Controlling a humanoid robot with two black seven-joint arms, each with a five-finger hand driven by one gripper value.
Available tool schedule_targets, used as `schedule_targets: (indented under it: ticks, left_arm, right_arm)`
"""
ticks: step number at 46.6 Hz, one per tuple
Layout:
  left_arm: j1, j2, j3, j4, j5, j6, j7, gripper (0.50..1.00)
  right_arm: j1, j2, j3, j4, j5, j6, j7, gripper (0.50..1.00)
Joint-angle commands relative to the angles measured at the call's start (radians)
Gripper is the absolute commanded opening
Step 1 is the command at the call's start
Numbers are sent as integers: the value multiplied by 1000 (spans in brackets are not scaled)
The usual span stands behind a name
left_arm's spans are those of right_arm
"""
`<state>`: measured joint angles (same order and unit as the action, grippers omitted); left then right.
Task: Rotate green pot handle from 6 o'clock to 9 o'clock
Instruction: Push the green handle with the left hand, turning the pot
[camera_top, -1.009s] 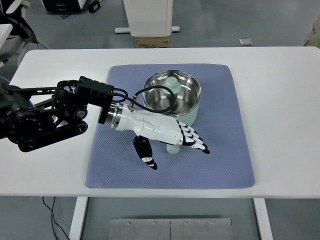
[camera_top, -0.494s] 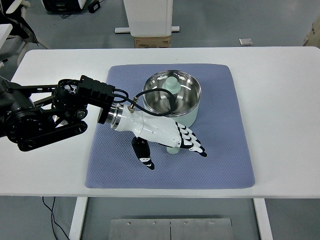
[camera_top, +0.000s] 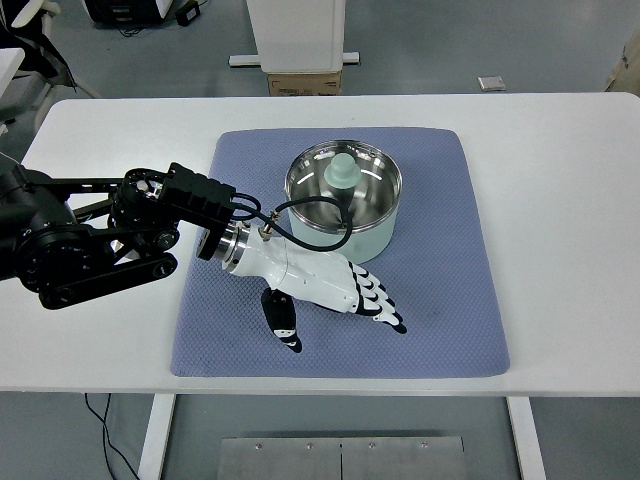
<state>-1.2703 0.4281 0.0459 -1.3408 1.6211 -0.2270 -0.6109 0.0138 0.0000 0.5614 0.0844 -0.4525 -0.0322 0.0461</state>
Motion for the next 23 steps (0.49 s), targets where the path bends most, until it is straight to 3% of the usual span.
schedule_targets:
  ticks: [1, 23]
  left_arm:
    - [0, -5, 2, 0, 0, 0, 0, 1000]
    - [0, -6, 29, 5, 30, -2, 0, 1000]
  right_arm:
    - [0, 0, 0, 0, 0, 0, 0, 1000]
    - [0, 0, 0, 0, 0, 0, 0, 1000]
